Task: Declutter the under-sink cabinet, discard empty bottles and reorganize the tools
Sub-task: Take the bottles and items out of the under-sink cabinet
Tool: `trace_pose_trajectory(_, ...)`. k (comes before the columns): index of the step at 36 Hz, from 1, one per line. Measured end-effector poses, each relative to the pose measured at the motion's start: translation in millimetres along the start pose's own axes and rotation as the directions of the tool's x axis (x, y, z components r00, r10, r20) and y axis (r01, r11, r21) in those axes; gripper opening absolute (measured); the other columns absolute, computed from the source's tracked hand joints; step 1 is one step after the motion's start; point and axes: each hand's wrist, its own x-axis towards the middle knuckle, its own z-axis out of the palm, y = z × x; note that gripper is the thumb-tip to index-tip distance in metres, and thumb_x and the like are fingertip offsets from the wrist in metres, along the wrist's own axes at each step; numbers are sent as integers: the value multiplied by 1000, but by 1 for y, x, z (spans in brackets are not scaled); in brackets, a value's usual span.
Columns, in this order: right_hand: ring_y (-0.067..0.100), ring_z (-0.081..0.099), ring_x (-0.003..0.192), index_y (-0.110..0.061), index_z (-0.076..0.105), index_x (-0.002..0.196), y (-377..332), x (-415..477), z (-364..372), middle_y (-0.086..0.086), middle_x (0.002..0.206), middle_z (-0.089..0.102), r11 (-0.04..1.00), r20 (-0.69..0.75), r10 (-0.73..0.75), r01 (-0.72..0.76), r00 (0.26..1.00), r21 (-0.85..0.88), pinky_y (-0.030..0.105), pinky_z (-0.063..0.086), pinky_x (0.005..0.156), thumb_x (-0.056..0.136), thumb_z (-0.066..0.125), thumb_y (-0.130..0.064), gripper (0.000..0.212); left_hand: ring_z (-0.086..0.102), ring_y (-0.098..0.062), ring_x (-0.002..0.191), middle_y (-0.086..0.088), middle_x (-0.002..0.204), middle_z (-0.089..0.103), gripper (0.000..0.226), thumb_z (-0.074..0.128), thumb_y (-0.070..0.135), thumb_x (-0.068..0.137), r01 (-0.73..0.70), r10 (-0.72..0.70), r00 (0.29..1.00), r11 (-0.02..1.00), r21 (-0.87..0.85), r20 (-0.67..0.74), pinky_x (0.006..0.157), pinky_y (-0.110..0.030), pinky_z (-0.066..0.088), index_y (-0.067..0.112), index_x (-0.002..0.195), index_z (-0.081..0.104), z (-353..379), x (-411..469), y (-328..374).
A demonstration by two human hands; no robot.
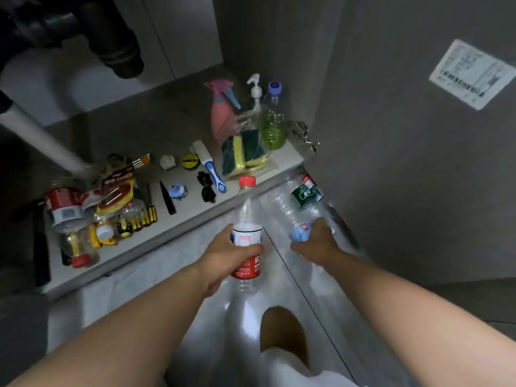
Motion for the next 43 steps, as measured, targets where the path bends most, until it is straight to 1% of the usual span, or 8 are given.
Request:
trace_pose_trajectory(4, 34, 52, 122, -9, 34, 137, 2, 30, 14, 18, 136, 42, 983, -126, -22, -1, 992, -181, 36, 50, 94, 76, 83, -28, 80, 70, -11, 92, 2, 106, 70, 52, 86, 21, 77, 7, -8, 1000, 991, 131, 12, 63, -15, 53, 26, 119, 56, -18, 14, -15)
trace_pose_trajectory(13, 33, 45, 131, -13, 26, 144, -1, 54, 24, 17, 144, 43, 768, -236, -243, 39, 941, -639, 43, 55, 89, 88, 68, -49, 79, 66, -18, 82, -2, 102, 65, 47, 84, 17, 80, -39, 39, 999, 942, 333, 7, 59, -25, 58, 27, 113, 53, -28, 38, -43)
trace_pose_trajectory(22, 37, 35, 140, -11, 22, 150, -10, 67, 28, 22, 153, 32, 691, -239, -198, -38, 951, -722, 46, 46, 106, 93, 58, -56, 81, 58, -19, 102, 4, 107, 56, 57, 80, 29, 79, -185, 258, 966, 663, 726, 10, 95, -38, 49, 36, 129, 55, -35, 49, -61)
trace_pose_trajectory(30, 26, 51, 119, -13, 47, 128, -20, 58, 33, 13, 130, 52, 864, -288, -312, 144, 905, -482, 36, 51, 93, 94, 62, -47, 50, 50, -15, 116, 11, 118, 56, 51, 70, 34, 87, -264, 381, 920, 419, 868, 96, 116, -43, 28, 46, 133, 51, -40, 56, -64)
trace_pose_trajectory(34, 22, 67, 94, -27, 60, 116, -37, 30, 37, 3, 103, 68, 966, 204, -235, 205, 950, 160, 25, 53, 71, 90, 66, -52, 36, 41, -16, 134, 9, 137, 52, 59, 67, 32, 90, -281, 390, 908, 289, 915, 156, 124, -46, 13, 44, 144, 44, -38, 58, -59)
trace_pose_trajectory(37, 14, 68, 92, -39, 54, 131, -35, 14, 47, -4, 112, 64, 981, 477, -196, 170, 856, 98, 20, 53, 54, 81, 75, -53, 56, 34, -16, 142, 8, 145, 46, 66, 66, 24, 91, -311, 414, 886, 200, 929, 207, 126, -45, 5, 43, 148, 39, -36, 60, -54)
trace_pose_trajectory(40, 14, 69, 92, -38, 56, 128, -25, 12, 62, -6, 113, 64, 982, 422, -182, 184, 888, 36, 39, 63, 77, 74, 79, -56, 61, 19, -19, 153, 4, 159, 34, 74, 65, 17, 90, -333, 427, 869, 134, 933, 249, 126, -46, -3, 39, 154, 32, -33, 61, -53)
trace_pose_trajectory(43, 14, 64, 96, -27, 56, 126, -15, 20, 71, -5, 110, 63, 969, 253, -200, 229, 946, -89, 31, 56, 82, 77, 76, -58, 61, 10, -20, 156, 2, 166, 24, 78, 65, 17, 91, -319, 482, 847, 120, 940, 226, 125, -45, -4, 36, 157, 27, -32, 59, -55)
